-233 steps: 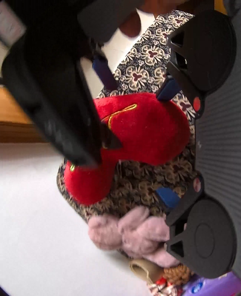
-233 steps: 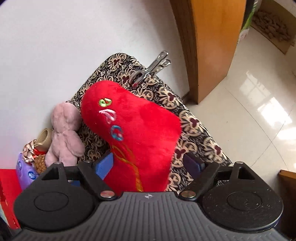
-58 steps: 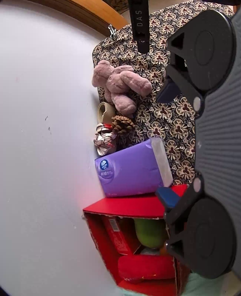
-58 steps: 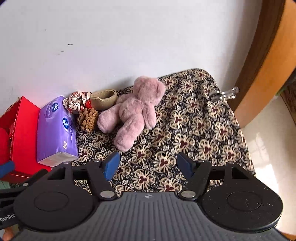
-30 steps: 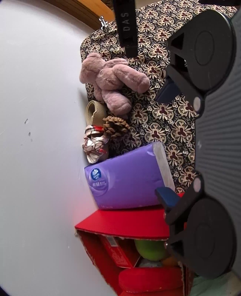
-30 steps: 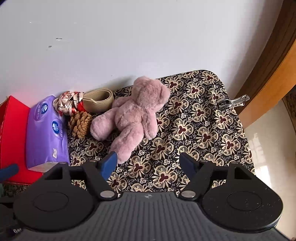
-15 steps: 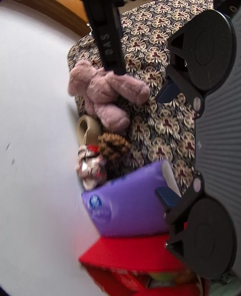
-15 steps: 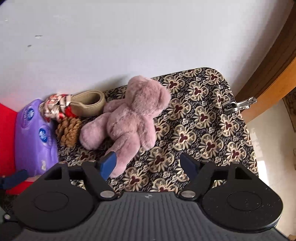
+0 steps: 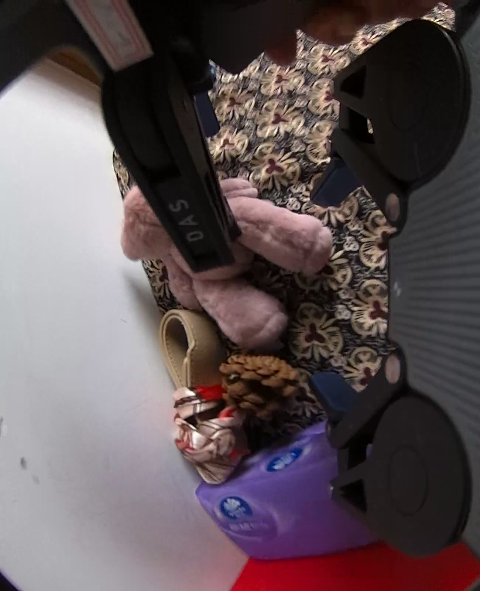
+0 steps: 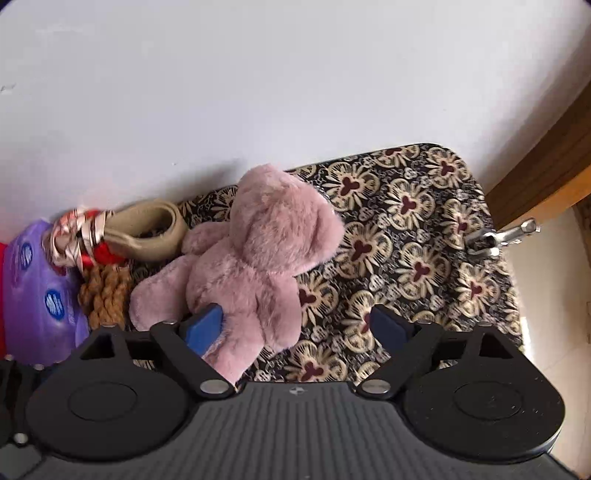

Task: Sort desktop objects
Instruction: 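Close the right gripper on the pink teddy bear's body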

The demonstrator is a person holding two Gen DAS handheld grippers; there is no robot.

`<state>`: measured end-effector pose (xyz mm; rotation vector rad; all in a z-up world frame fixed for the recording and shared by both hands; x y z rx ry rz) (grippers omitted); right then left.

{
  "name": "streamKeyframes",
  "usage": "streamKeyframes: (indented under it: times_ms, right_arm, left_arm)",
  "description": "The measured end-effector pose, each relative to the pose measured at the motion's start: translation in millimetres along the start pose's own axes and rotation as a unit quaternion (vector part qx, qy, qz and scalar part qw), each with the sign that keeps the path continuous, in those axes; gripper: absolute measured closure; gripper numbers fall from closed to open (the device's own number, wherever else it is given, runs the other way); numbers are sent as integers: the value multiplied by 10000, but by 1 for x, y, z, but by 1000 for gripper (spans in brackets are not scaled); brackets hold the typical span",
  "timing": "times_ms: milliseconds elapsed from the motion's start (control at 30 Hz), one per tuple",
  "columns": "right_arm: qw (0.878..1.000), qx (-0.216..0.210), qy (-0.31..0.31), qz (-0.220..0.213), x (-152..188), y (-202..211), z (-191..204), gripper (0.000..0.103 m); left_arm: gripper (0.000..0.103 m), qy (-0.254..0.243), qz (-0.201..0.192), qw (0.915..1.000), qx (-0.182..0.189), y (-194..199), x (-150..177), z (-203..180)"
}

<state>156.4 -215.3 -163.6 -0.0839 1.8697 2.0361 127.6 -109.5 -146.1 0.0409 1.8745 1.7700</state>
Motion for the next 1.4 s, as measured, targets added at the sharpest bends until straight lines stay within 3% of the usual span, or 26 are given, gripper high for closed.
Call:
streamKeyframes:
  times_ms: [200, 400, 567, 633, 667, 733, 800, 867, 1033, 1133, 1267, 1400]
  right_arm:
    - [9999, 12, 76, -90, -12, -7, 3, 5]
    - [9993, -372, -102, 23, -16, -16, 0, 5]
    - [9975, -672, -138, 186, -15, -28, -5, 6]
    - [9972, -724, -97, 158, -16, -27, -6, 11]
    - [9967, -792, -89, 143, -16, -26, -6, 15]
    - [9943, -1043, -163, 151, -15, -22, -7, 40]
    - [9906, -1280, -413, 236, -12, -22, -11, 42]
    - [9903, -1301, -431, 231, -11, -21, -14, 43]
    - [9922, -1170, -416, 94, -5, -10, -21, 46]
    - [9910, -1187, -612, 111, 1, -4, -32, 47]
    - [9880, -1344, -751, 121, 13, 11, -42, 58]
    - [9884, -1326, -731, 133, 9, 13, -42, 60]
  left_arm:
    - [5, 349, 198, 9992, 94, -23, -13, 3]
    - [5, 530, 277, 9980, 195, -35, -20, 0]
    - [6, 412, 347, 9985, 123, -43, -23, -5]
    - [8, 393, 306, 9987, 131, -43, -24, -7]
    - [11, 381, 277, 9987, 170, -42, -25, -8]
    - [49, 357, 237, 9984, 382, -39, -28, -13]
    - [57, 332, 282, 9975, 552, -37, -31, -17]
    - [52, 263, 285, 9980, 504, -37, -31, -21]
    - [18, 93, 89, 9995, 293, -28, -26, -23]
    - [4, -102, -20, 9997, 202, -24, -20, -28]
    - [5, -534, -54, 9985, 94, -25, -9, -45]
    - [19, -964, -89, 9953, -15, -25, 2, -62]
Point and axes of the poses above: each gripper's, at about its wrist camera, not at the fingertips, and y roughly against the way its jaws point, z to its left, x to its underside, the point moved 4 cm from there along -y, roughly the way its jaws point
